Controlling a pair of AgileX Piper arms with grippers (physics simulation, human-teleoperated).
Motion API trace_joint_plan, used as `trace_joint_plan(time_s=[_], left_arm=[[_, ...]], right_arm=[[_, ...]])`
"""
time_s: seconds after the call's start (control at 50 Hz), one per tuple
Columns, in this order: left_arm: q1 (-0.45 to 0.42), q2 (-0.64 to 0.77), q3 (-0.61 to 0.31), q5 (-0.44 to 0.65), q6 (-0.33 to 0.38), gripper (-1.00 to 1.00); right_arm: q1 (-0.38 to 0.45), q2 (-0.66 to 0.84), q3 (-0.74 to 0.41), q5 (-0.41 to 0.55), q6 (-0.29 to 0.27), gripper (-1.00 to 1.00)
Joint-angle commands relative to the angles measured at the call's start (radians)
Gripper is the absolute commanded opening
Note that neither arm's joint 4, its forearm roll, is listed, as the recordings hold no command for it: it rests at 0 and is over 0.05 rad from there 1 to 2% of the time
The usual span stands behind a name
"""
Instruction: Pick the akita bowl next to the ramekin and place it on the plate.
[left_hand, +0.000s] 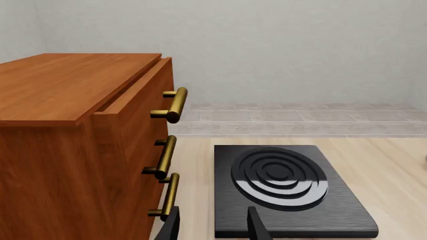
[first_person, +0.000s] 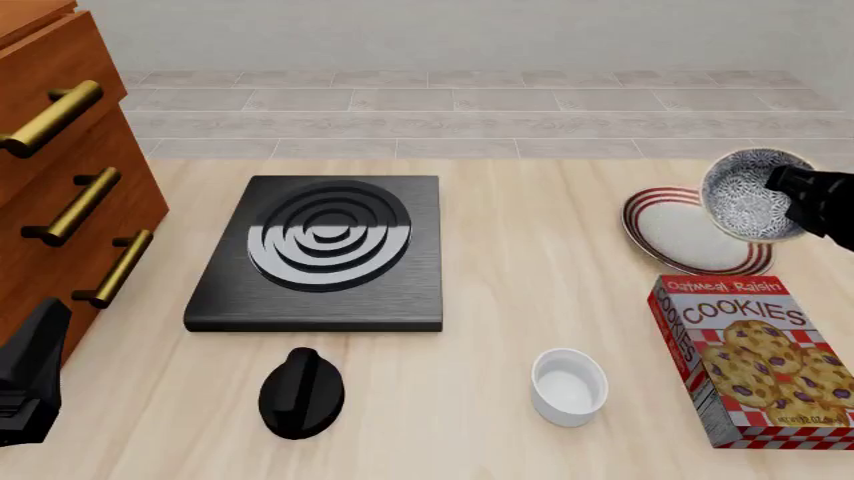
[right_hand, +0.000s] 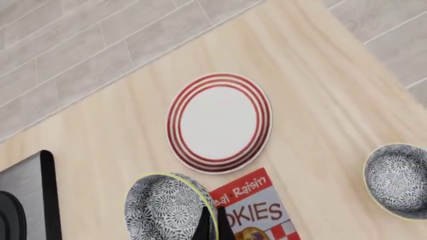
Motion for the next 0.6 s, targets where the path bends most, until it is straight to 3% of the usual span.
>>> trace_joint_plan(time_s=[0.02, 0.6], left_arm=[[0.000, 0.000, 0.000, 0.000, 0.000, 1.00], [0.000, 0.000, 0.000, 0.000, 0.000, 1.00]], right_arm=[[-0.024, 0.052, -0.015, -0.038, -0.017, -1.00], [-0.024, 0.165, -0.024, -0.116, -0.039, -1.00]])
